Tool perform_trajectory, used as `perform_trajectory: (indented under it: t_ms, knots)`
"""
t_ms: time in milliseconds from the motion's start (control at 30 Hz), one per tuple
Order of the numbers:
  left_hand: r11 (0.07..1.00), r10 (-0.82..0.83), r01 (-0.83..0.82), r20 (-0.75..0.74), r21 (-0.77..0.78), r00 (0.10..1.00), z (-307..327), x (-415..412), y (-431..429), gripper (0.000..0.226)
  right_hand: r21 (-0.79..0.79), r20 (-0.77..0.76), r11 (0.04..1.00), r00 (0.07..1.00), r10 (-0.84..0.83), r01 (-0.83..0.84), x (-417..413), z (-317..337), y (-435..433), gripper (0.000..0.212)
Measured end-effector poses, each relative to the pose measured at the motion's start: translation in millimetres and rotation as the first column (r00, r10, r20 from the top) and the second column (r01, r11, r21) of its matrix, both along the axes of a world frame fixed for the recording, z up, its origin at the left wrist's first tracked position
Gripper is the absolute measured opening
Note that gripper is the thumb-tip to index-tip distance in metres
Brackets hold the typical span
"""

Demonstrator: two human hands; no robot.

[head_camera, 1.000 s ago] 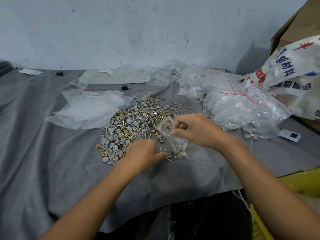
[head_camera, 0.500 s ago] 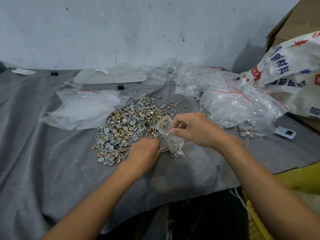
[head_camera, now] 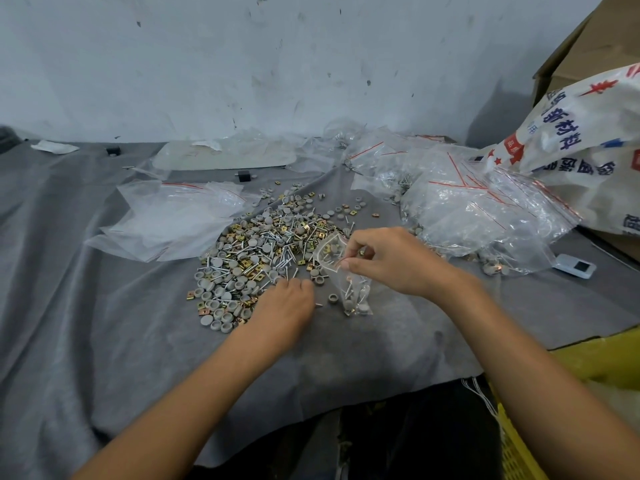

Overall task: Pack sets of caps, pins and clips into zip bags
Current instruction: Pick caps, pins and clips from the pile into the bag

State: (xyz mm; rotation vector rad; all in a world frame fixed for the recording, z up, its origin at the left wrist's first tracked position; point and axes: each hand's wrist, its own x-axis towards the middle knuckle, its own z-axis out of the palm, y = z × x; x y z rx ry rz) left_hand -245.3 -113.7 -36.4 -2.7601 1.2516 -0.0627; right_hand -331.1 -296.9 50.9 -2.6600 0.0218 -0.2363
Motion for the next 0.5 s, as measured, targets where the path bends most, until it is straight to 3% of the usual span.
perform_trajectory:
  t_ms: [100, 200, 367, 500]
  knots:
    - [0.995, -0.032, 0.031, -0.012, -0.094, 0.999, -4.9, 2.6, 10.7, 0.020, 0.002, -0.008, 1.000, 1.000, -0.002, 0.002, 0.5, 0.0, 1.1, 0.011]
    - [0.954, 0.010, -0.045, -0.118, -0.297, 0.993, -3.4, 12.7, 21.8, 0.012, -0.007, -0.023, 1.000, 1.000, 0.004, -0.004, 0.9, 1.1, 2.7, 0.012]
    - [0.735, 0.025, -0.294, -0.409, -0.611, 0.912, 22.5, 30.1, 32.3, 0.007, 0.000, -0.007, 1.000, 1.000, 0.013, -0.013, 4.0, 0.9, 6.3, 0.013]
    - [0.525, -0.165, -0.443, -0.597, -0.727, 0.785, 50.7, 31.3, 30.9, 0.007, 0.018, -0.003, 0.999, 1.000, 0.030, -0.030, 7.2, -0.7, 8.4, 0.012]
